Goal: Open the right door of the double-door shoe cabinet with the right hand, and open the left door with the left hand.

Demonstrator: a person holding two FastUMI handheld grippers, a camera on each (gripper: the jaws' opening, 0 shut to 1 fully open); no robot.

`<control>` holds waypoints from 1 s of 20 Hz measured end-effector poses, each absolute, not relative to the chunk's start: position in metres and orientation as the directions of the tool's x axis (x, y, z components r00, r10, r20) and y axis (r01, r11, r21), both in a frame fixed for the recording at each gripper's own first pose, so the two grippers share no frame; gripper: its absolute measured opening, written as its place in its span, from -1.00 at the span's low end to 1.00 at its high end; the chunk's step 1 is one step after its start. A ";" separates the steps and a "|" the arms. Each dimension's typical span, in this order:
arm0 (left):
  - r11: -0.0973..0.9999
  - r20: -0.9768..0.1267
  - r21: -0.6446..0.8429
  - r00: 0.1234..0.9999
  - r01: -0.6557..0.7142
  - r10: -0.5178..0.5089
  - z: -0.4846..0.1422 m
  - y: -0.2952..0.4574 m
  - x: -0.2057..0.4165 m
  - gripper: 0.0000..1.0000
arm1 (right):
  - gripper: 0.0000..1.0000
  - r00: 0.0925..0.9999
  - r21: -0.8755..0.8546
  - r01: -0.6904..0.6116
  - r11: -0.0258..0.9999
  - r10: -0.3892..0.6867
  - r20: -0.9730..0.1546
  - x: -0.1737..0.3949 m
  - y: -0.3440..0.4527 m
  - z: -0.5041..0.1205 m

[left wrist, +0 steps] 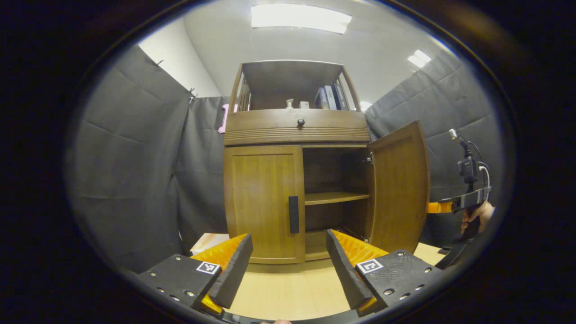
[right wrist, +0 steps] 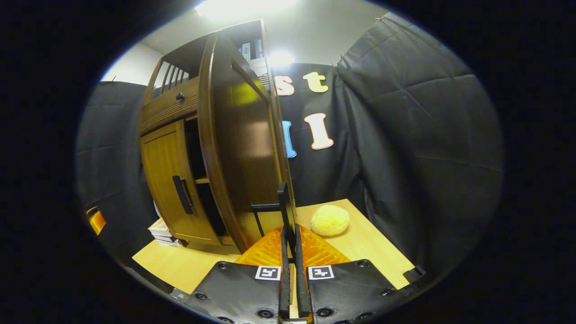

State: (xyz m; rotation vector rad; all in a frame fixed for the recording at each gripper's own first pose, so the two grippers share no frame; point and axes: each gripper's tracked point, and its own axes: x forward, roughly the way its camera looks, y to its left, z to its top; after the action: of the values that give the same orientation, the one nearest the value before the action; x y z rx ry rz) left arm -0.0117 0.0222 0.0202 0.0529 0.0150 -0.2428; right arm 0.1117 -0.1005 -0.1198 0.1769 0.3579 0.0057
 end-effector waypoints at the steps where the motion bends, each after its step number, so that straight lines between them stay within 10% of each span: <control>1: 0.968 -0.013 0.036 0.969 0.248 -0.247 0.021 0.020 -0.011 0.90 | -1.00 0.939 0.170 0.039 0.985 0.022 -0.344 0.108 -0.109 -0.118; 11: 0.967 0.023 0.051 0.967 0.250 -0.252 0.028 0.003 0.041 0.90 | -0.84 0.965 0.112 0.056 0.992 -0.025 -0.260 0.066 -0.130 -0.082; 17: 0.970 -0.010 0.066 0.972 0.234 -0.234 0.002 -0.008 0.087 0.89 | 0.87 0.982 0.065 0.033 0.997 -0.020 -0.189 0.030 -0.117 -0.058; 20: 0.973 -0.027 0.072 0.976 0.217 -0.216 -0.019 -0.006 0.114 0.89 | 0.84 0.979 0.052 0.042 0.998 -0.031 -0.201 0.018 -0.117 -0.061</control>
State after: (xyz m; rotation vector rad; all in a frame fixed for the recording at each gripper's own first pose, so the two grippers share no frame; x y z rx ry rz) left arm 0.1142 -0.0063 -0.0189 0.0750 0.0188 -0.2187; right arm 0.0183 -0.1169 -0.0611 0.0561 0.2012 -0.0370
